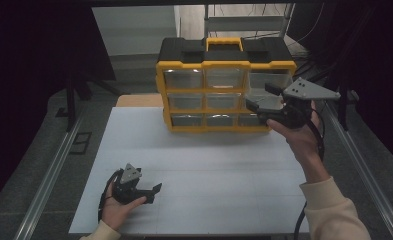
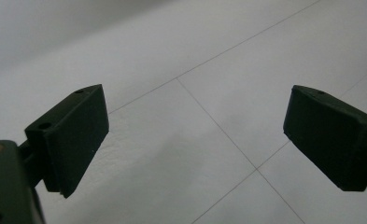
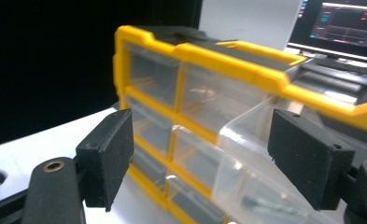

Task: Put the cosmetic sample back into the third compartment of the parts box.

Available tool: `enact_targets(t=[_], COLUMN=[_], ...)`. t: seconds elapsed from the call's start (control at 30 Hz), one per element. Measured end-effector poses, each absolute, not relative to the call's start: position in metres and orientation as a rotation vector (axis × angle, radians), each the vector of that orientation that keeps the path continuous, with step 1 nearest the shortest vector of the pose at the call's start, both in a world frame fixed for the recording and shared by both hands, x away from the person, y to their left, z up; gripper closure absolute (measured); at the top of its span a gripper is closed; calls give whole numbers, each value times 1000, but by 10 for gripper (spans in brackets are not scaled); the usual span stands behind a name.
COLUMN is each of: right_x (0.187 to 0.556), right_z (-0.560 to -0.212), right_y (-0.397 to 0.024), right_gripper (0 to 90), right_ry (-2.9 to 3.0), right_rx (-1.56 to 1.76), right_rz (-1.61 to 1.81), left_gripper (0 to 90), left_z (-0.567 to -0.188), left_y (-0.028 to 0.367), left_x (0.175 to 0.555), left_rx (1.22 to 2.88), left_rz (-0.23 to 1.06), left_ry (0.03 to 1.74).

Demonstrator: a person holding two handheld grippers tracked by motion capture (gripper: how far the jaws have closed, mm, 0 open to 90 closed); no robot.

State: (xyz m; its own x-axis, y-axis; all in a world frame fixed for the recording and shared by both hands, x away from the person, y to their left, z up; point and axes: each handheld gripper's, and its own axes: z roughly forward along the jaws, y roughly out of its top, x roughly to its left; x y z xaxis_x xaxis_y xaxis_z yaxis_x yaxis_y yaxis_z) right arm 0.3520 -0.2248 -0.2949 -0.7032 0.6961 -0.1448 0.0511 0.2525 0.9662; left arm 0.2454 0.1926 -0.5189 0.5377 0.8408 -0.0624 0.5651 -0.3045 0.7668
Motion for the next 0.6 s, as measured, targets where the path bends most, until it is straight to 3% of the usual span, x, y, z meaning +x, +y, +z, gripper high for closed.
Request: enact_targets(t=[0.3,0.6], right_x=[326,307], right_z=[-324,-382], right_y=[-235,-251], right_gripper=[231,234], right_ry=[2036,2148], right_rx=[672,756], right_rz=[1484,1475], left_gripper=[75,76], left_z=[-517,-516], left_y=[193,191], left_x=[245,246], left_rx=[2000,1992], left_rz=[462,462], left_ry=[1123,1106])
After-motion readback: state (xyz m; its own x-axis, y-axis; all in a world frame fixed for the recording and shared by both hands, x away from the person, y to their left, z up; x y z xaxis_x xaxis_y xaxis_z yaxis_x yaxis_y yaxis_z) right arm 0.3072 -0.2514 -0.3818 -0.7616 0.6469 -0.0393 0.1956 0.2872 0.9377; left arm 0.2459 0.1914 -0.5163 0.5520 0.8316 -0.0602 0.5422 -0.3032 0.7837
